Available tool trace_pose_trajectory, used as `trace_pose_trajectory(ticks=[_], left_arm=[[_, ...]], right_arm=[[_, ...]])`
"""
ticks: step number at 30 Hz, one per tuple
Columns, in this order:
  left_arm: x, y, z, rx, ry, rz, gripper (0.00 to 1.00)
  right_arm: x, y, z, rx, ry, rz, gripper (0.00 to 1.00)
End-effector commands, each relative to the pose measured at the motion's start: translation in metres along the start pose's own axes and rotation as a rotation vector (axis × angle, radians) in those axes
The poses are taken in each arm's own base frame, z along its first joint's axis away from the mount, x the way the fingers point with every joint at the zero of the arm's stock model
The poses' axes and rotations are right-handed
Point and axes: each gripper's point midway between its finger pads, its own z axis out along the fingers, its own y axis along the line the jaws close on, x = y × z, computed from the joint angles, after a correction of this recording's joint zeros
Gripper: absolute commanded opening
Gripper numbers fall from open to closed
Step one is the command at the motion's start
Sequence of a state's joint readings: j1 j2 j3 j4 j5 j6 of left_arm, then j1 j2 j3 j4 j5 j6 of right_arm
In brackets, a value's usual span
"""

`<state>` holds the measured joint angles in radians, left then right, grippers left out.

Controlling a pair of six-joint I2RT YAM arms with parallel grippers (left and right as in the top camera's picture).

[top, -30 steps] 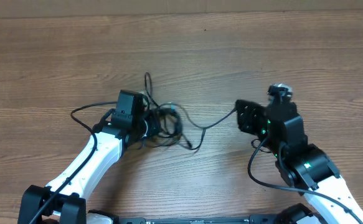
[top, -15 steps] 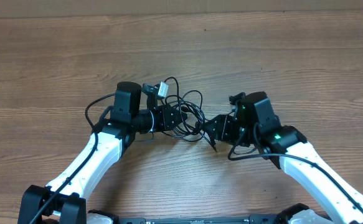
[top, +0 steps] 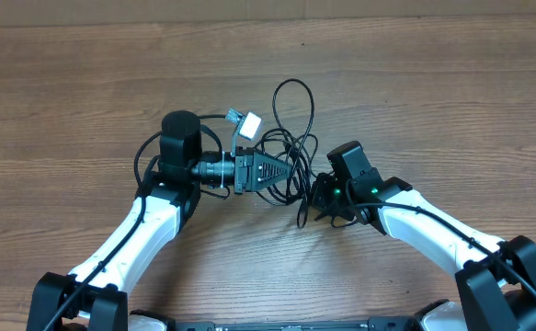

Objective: Untangle cables

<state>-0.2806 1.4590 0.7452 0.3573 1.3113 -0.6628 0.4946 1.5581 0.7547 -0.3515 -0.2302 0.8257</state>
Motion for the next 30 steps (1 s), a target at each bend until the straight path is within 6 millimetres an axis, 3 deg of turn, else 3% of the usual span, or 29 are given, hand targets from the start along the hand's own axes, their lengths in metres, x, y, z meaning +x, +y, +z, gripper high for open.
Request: trace_pose_trajectory(ticks=[1,4,7,9,11,14,15,20,22,23,26,30], left_arm=[[0.004,-0.015,-0.001,0.064,0.041,0.065,0.04],[-0.001,-0.005,0.0,0.01,0.007,0.056,0.07],[-0.006,0.02,-0.002,-0.115,-0.051,-0.013,0.27],[-0.001,0.058,-0.009,-0.305,-0.095,-0.096,0.41],[0.013,0.108,-0.033,-0.593,-0.143,-0.234,0.68],[0.041,0.152,-0.075,-0.938,-0.181,-0.389,0.87],[0.055,0.164,-0.095,-1.073,-0.205,-0.473,0.87],[0.083,0.177,-0.141,-1.347,-0.305,-0.665,0.9],[0.085,0.178,-0.146,-1.369,-0.328,-0.698,0.9],[0.084,0.178,-0.149,-1.377,-0.336,-0.705,0.91],[0.07,0.17,-0.166,-1.427,-0.344,-0.703,1.0],[0.034,0.139,-0.174,-1.433,-0.226,-0.572,0.98]], right_arm=[[-0.011,0.005,-0.002,0.006,-0.051,0.008,0.22],[-0.009,0.004,-0.002,0.007,-0.044,0.009,0.31],[-0.006,0.005,-0.002,-0.001,-0.025,0.008,0.4],[-0.007,0.005,-0.003,-0.001,-0.026,0.011,0.45],[-0.008,0.004,-0.004,-0.005,-0.026,0.016,0.47],[-0.009,0.007,-0.008,-0.021,-0.023,0.02,0.5],[-0.01,0.008,-0.011,-0.026,-0.031,0.014,0.51],[-0.012,0.012,-0.017,-0.041,-0.048,0.009,0.58],[-0.01,0.01,-0.017,-0.03,-0.04,0.012,0.73],[-0.009,0.009,-0.016,-0.026,-0.036,0.014,0.76],[-0.003,0.002,-0.016,0.003,-0.013,0.023,0.8],[0.0,0.0,-0.016,0.005,0.001,0.026,0.79]])
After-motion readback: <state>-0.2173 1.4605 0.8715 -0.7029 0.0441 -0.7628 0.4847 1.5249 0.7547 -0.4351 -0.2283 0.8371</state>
